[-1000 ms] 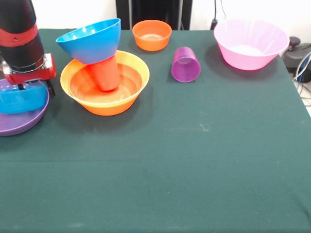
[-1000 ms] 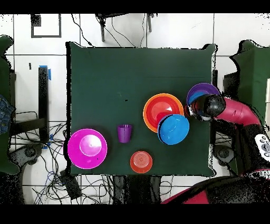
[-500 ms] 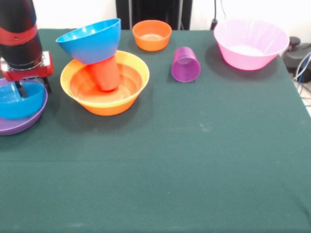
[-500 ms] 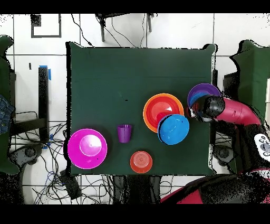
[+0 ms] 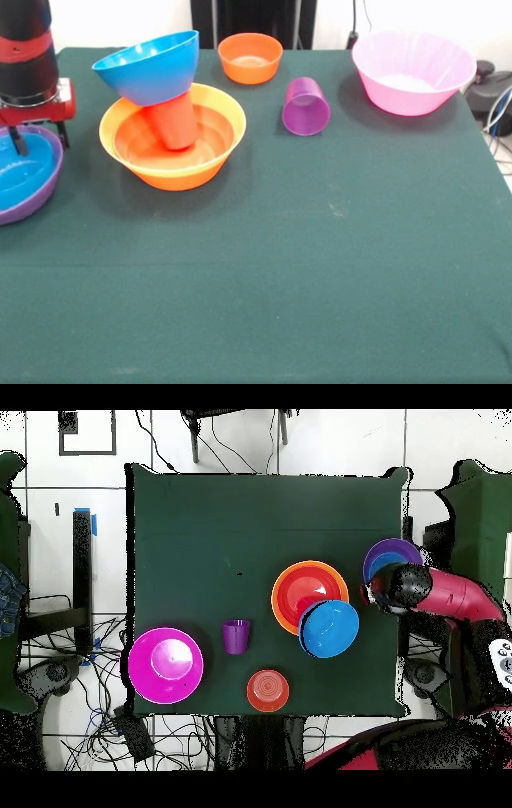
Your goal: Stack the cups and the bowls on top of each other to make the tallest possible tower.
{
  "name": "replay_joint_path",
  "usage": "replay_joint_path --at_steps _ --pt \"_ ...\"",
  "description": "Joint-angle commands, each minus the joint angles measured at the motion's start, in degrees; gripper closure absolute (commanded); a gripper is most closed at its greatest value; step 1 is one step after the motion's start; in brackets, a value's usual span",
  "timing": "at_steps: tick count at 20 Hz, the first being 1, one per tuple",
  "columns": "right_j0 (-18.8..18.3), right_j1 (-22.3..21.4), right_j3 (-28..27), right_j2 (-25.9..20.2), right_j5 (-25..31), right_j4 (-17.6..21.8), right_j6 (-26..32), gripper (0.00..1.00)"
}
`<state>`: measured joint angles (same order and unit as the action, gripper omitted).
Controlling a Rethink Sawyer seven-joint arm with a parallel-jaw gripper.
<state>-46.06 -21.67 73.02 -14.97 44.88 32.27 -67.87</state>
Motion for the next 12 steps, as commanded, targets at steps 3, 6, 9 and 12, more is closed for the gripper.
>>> replay_joint_path --at_steps 3,6,9,12 --pt "1.06 0.03 1.41 -2.00 -5.30 3.47 2.86 1.00" --pt "-0.17 1.58 1.83 -4.49 -6.00 1.74 4.31 1.00" --pt "-0.49 1.87 2.11 -4.64 -6.18 1.42 4.68 1.00" --pt "-1.13 1.58 2.96 -5.52 -6.69 1.93 6.84 1.00"
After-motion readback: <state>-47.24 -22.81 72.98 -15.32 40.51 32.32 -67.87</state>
